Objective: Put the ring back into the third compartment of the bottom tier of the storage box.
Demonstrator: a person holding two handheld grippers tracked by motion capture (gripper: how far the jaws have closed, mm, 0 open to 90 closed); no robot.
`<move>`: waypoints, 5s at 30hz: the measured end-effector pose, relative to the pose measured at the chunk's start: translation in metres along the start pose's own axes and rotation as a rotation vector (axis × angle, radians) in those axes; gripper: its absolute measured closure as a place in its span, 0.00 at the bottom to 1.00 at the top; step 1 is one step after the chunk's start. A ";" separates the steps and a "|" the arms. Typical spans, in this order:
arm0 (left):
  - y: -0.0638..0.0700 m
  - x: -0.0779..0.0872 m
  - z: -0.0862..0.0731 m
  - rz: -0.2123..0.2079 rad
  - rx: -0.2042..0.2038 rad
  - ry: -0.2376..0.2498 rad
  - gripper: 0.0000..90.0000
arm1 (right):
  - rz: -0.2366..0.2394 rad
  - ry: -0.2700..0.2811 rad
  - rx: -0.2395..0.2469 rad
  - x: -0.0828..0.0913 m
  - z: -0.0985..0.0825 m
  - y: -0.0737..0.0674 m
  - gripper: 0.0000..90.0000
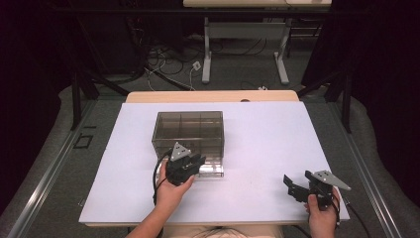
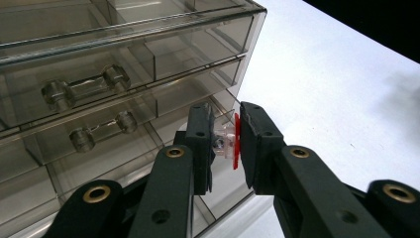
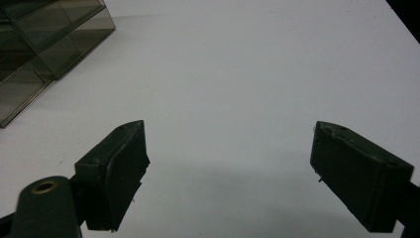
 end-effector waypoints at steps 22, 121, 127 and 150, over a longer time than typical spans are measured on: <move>0.006 -0.019 -0.001 -0.005 -0.003 -0.027 0.84 | -0.005 -0.008 -0.013 0.001 -0.002 0.002 0.15; -0.003 0.023 0.014 -0.004 0.093 0.014 0.37 | -0.002 -0.007 -0.011 0.002 -0.001 0.001 0.16; 0.000 0.031 0.018 0.003 0.088 0.027 0.30 | 0.003 -0.003 -0.016 0.003 0.000 0.000 0.16; -0.018 0.083 0.017 0.118 0.068 0.058 0.10 | -0.006 0.002 -0.016 0.003 0.000 0.000 0.16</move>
Point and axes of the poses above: each handheld gripper's, and its own axes: x roughly backward along the jaws, z roughly out of its top, y roughly to its right, the point moved 6 cm from there along -x, roughly forward along the jaws
